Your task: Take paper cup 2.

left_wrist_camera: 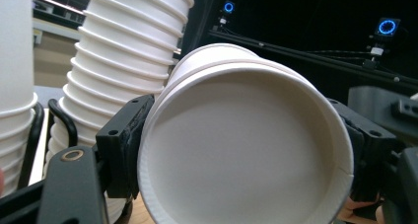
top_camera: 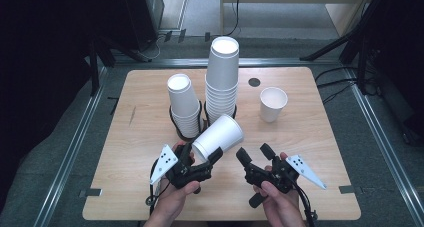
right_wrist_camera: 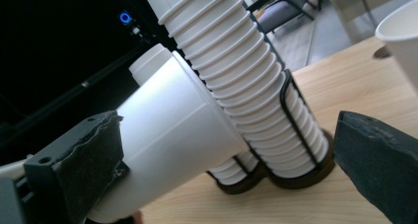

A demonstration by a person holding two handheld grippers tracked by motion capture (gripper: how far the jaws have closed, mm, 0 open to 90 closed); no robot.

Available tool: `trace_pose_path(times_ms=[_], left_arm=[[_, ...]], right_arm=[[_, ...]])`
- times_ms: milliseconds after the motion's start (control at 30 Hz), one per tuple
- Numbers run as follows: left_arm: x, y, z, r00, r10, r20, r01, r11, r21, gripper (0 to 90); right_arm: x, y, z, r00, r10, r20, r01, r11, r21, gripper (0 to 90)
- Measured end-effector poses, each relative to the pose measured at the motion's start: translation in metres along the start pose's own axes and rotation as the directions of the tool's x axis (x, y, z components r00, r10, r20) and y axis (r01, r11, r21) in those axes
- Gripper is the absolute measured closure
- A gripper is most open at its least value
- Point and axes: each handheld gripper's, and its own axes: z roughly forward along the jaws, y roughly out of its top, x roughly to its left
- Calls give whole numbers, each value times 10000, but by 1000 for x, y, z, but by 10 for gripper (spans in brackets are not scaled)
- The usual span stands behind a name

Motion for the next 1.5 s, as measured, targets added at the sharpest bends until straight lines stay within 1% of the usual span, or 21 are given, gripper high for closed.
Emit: trace_pose_path(times_ms=[33,100,167,200,300,367,467,533,567,733,767,933,967,1033,1067,1100,1333,1400,1433,1467,1500], left_arm=[[0,-1,1,10000,6,20,-6,10000,21,216],[-1,-2,2,10000,-50,13,50,10000,23,216],[-1,-3,2,9998,-179,-79,178,9998,-63,216],[-1,-3,2,9997,-217,-82,216,9997,-116,217],[-1,-2,2,9997,-228,-95,225,9994,-248,217],[-1,-1,2,9996,-250,-129,246,9992,-319,217],[-2,-1,1,9997,-229,-89,226,9992,-323,216],[-2,-1,1,9996,-272,-49,270,9990,-352,217],[-3,-1,1,9996,-274,-27,273,9989,-371,217],[-3,-1,0,9995,-306,67,309,9986,-427,217],[-3,-1,0,9994,-331,59,334,9985,-438,217],[-2,0,0,9992,-395,102,399,9982,-450,217],[-2,-1,1,9991,-406,116,411,9981,-460,217],[-3,-1,1,9991,-388,144,393,9983,-423,216],[-4,-1,1,9991,-389,168,395,9983,-420,217],[-4,-1,1,9990,-400,193,408,9982,-433,217],[-6,-2,2,9985,-422,340,435,9983,-384,217],[-6,-3,2,9984,-429,381,443,9984,-365,217],[-6,-3,2,9984,-408,385,422,9985,-343,217],[-6,-3,2,9984,-412,389,425,9985,-334,217],[-6,-3,2,9984,-418,388,430,9986,-303,216]], right_arm=[[0,0,0,9998,167,-72,-167,9999,29,0],[-1,-1,2,9965,766,-330,-765,9971,58,0],[-1,-1,2,9889,1421,-432,-1420,9899,49,0],[0,-1,3,9786,1961,-623,-1958,9806,104,0],[3,-2,6,9565,2819,-753,-2809,9594,250,0],[4,-2,9,9475,3121,-693,-3112,9501,229,0],[5,-3,14,9295,3632,-640,-3621,9317,291,0],[6,-5,17,9145,4002,-597,-3985,9164,385,0],[6,-6,19,9038,4239,-584,-4218,9056,445,0],[7,-8,27,8751,4786,-714,-4760,8780,504,0],[8,-9,28,8734,4825,-658,-4796,8757,555,0],[10,-11,33,8526,5169,-772,-5130,8559,647,0],[11,-11,34,8462,5268,-797,-5229,8499,660,0],[11,-12,36,8411,5344,-837,-5306,8452,638,0],[12,-12,37,8340,5451,-857,-5412,8383,655,0],[12,-13,39,8297,5511,-892,-5472,8345,656,0],[15,-16,51,8142,5716,-1018,-5665,8205,765,0],[14,-18,54,8134,5734,-980,-5671,8192,856,0],[14,-18,56,8080,5807,-994,-5740,8140,894,0],[13,-19,58,8069,5824,-989,-5758,8128,886,0],[12,-19,59,8015,5897,-992,-5830,8075,900,0]])
